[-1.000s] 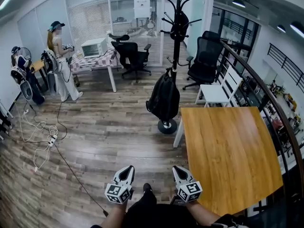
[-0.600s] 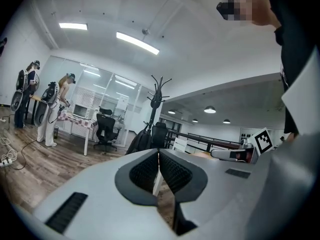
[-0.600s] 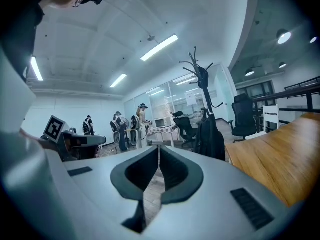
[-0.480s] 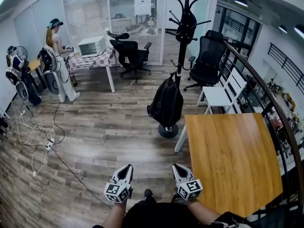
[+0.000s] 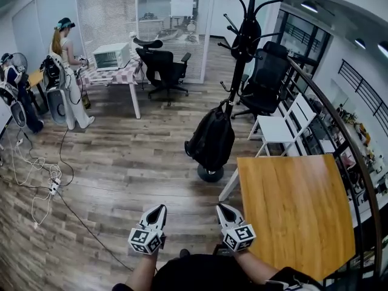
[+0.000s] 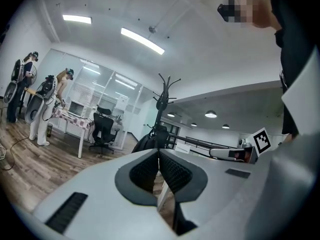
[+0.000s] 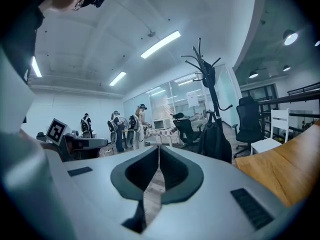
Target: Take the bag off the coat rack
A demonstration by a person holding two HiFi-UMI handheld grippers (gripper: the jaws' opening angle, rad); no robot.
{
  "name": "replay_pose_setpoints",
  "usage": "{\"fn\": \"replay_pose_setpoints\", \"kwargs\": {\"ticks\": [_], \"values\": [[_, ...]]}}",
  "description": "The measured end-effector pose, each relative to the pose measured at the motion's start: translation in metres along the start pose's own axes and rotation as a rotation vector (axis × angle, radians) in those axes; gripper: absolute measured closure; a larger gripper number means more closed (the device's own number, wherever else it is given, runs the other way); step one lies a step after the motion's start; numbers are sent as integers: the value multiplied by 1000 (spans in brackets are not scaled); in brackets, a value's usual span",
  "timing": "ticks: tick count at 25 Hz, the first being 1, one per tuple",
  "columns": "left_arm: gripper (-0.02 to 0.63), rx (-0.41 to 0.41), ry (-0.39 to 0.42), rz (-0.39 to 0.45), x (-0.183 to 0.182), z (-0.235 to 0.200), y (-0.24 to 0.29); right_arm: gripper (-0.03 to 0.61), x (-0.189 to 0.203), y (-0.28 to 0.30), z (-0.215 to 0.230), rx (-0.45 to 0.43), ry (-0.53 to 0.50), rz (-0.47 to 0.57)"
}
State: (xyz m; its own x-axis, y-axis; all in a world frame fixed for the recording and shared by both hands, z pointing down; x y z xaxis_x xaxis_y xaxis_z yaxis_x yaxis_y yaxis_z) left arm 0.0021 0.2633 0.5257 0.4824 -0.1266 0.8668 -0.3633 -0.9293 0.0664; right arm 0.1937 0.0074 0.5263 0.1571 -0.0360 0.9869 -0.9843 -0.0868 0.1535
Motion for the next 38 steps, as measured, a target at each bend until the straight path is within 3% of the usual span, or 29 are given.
{"fn": "replay_pose_setpoints", "kwargs": {"ticks": [15, 21, 28, 33, 38], "values": [[594, 56, -14, -63, 1, -34, 64, 543, 18, 34, 45, 102, 48, -32], [594, 58, -2, -14, -16, -58, 99, 543, 21, 82, 66, 78, 47, -39], [594, 83, -1, -35, -40, -80, 172, 543, 15, 145, 115, 62, 51, -29], [594, 157, -1, -39, -59, -91, 237, 543, 2, 187, 163, 105, 87, -41], [594, 165, -85, -19, -70, -104, 298, 543, 2, 215, 205, 125, 106, -46]]}}
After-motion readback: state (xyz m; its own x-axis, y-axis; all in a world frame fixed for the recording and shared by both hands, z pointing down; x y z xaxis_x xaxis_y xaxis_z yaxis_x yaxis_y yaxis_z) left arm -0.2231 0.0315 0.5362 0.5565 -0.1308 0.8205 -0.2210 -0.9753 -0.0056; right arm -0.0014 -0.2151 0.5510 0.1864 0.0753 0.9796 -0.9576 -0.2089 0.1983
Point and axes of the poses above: the fingertips, and each gripper's own axes: y forward along the fingers, z to its right, x out of its underside, the point moved 10 cm from there along -y, backward along the fingers, and after that the axes turned 13 degrees about -y, right-handed, at the moved point
